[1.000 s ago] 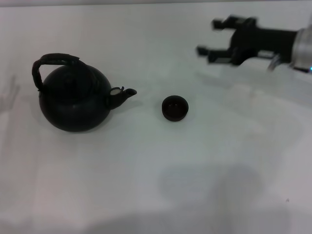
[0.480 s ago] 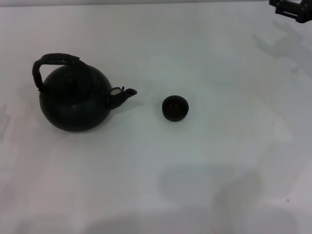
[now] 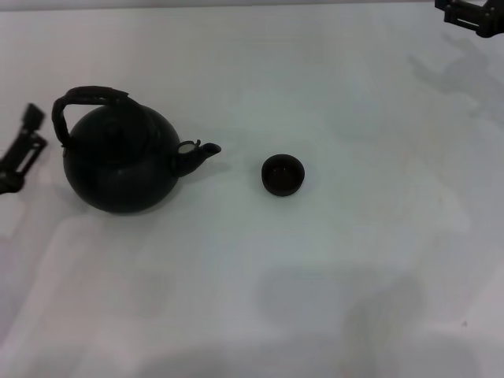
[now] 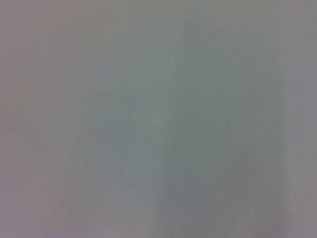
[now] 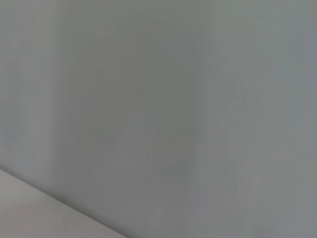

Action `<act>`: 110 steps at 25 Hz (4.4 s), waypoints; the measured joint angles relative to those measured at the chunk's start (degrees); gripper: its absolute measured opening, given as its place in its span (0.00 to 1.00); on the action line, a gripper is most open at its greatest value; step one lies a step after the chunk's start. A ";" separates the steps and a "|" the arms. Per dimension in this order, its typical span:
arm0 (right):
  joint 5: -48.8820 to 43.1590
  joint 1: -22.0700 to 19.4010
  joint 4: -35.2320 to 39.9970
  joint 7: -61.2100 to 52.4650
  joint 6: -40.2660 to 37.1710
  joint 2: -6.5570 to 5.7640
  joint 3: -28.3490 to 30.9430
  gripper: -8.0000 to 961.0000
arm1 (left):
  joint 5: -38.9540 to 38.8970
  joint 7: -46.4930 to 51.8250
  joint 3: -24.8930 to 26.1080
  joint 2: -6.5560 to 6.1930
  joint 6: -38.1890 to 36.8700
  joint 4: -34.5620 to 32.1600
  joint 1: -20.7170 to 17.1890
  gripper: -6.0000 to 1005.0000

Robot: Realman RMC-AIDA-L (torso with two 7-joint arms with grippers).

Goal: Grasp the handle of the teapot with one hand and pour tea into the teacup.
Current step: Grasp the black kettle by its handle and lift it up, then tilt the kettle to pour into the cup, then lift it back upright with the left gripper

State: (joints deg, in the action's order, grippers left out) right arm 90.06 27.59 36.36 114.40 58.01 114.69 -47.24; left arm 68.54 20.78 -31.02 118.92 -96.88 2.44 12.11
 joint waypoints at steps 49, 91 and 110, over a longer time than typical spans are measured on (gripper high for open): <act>2.59 1.60 -6.54 5.92 -8.49 0.35 0.45 0.89 | 3.23 4.50 0.09 0.57 16.78 1.76 7.37 0.23; 8.63 -3.91 -9.04 8.09 -5.46 0.29 1.10 0.88 | 16.59 47.37 -13.66 0.11 36.12 -31.11 15.68 0.14; 13.37 -7.92 -8.98 8.24 0.28 0.13 1.21 0.88 | 37.68 79.79 -39.31 0.21 47.33 -59.08 13.94 0.14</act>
State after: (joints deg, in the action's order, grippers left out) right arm 103.42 19.67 27.39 122.64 58.29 114.82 -46.03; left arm 106.23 100.57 -70.33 119.13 -49.55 -56.64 26.04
